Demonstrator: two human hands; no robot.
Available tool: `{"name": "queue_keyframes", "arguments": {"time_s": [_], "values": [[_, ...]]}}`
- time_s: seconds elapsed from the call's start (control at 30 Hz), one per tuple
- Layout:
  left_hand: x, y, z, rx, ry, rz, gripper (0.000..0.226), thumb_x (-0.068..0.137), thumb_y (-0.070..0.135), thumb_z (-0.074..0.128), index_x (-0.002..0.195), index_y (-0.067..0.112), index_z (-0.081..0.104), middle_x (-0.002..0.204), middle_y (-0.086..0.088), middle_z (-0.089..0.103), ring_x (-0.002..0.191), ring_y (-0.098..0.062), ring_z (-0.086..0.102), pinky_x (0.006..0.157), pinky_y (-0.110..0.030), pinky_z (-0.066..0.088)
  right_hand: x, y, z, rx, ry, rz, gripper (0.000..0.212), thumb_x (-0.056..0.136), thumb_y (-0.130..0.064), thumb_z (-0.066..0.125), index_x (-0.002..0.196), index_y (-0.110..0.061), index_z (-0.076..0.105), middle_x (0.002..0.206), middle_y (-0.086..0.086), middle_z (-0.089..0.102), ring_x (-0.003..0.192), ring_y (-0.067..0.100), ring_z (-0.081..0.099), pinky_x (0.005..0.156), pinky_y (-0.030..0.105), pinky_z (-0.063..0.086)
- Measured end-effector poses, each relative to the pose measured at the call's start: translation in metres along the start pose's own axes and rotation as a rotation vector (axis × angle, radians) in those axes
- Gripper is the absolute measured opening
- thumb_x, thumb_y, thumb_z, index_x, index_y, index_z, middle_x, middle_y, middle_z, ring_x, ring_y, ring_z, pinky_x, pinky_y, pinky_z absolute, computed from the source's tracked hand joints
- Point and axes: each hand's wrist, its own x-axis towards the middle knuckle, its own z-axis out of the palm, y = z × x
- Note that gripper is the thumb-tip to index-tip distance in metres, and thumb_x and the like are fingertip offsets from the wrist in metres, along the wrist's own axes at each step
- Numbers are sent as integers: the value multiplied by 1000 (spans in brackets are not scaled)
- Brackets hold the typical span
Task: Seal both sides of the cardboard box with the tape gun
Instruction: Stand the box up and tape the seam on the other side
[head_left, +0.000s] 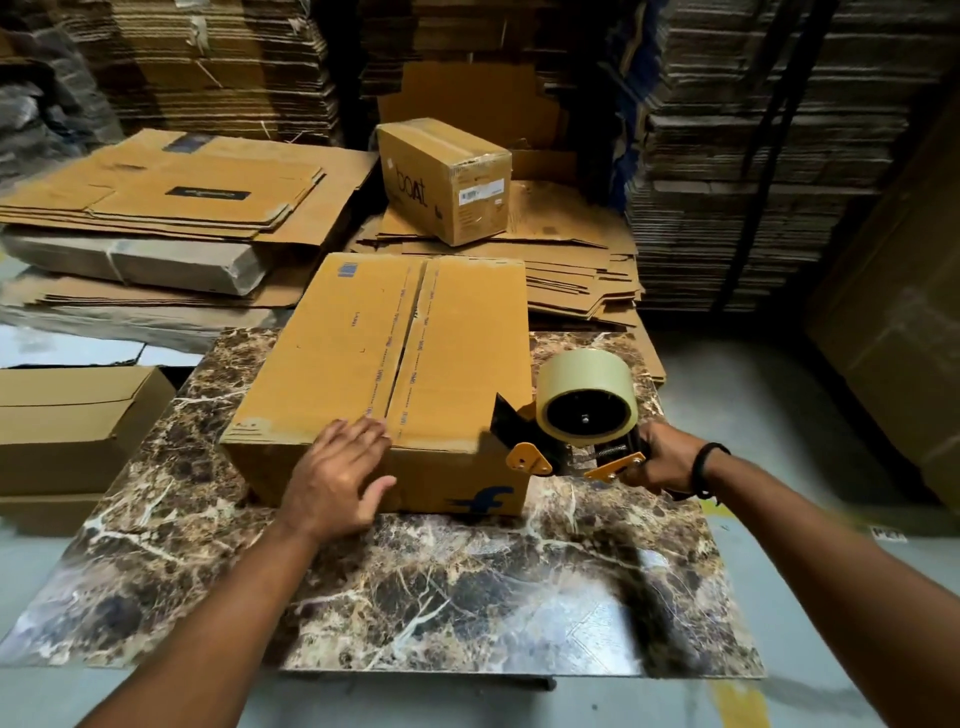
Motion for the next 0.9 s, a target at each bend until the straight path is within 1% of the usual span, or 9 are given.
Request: {"name": "queue_keyframes", "arguments": {"time_s": [0.07, 0.13, 0.23, 0.33, 0.43, 0.5, 0.6, 0.7, 0.9], "values": [[21, 33, 6, -39, -21, 116, 59, 84, 45, 52, 129, 8, 47, 137, -8, 44, 129, -19, 41, 115, -37, 20, 1, -1, 0, 11, 2, -6, 10, 75, -12, 73, 82, -18, 70, 71, 6, 70, 58, 15, 62, 55, 30, 51], [45, 65, 18, -23, -72, 150, 64, 80, 44, 62, 128, 6, 49, 140, -10, 42, 131, -20, 40, 113, -40, 23, -1, -3, 1, 27, 7, -3, 10, 76, -11, 73, 78, -19, 69, 63, -3, 68, 55, 11, 60, 53, 26, 49], [62, 93, 33, -19, -87, 103, 49, 51, 12, 87, 96, 1, 70, 115, -16, 64, 106, -25, 63, 97, -43, 38, -8, -3, 2, 90, 28, 3, 23, 77, -8, 72, 67, -25, 60, 46, -13, 61, 46, 3, 56, 47, 19, 44], [60, 94, 39, -83, -38, 65, 46, 44, -10, 80, 88, -1, 71, 106, -18, 68, 96, -26, 67, 89, -41, 49, -15, -4, 4, 144, 44, -7, 28, 79, -3, 70, 68, -23, 53, 49, -8, 58, 39, 1, 53, 40, 16, 42], [56, 90, 42, -99, 4, 48, 57, 45, -14, 75, 100, -1, 69, 107, -16, 67, 98, -25, 67, 90, -41, 47, -18, 2, 0, 118, 80, -14, 35, 78, -5, 71, 67, -26, 45, 60, -7, 56, 43, 0, 53, 41, 13, 39], [58, 91, 42, -132, 13, 38, 64, 46, -17, 73, 107, 1, 67, 110, -14, 67, 101, -24, 66, 92, -43, 45, -22, 20, -4, 65, 102, 7, 32, 76, -9, 72, 68, -27, 48, 64, -6, 58, 51, 5, 55, 45, 13, 40], [59, 96, 43, -173, 51, 15, 62, 50, -19, 72, 107, 4, 67, 109, -12, 67, 100, -25, 66, 91, -45, 44, -30, 56, -2, 71, 90, 110, 9, 74, -12, 71, 78, -10, 64, 64, 5, 66, 50, 15, 61, 46, 25, 49], [59, 99, 43, -183, 72, 8, 58, 52, -17, 75, 106, 3, 67, 108, -13, 67, 99, -26, 66, 91, -46, 44, -30, 65, 13, 81, 69, 141, 22, 73, -15, 68, 85, 2, 63, 58, 7, 63, 46, 17, 59, 47, 35, 50], [58, 97, 45, -204, 77, -5, 57, 53, -19, 75, 105, 2, 68, 108, -14, 67, 99, -27, 66, 90, -47, 47, -20, 23, 50, 211, 29, 113, 9, 77, -6, 66, 70, -11, 61, 52, -8, 52, 40, -1, 48, 42, 12, 35]]}}
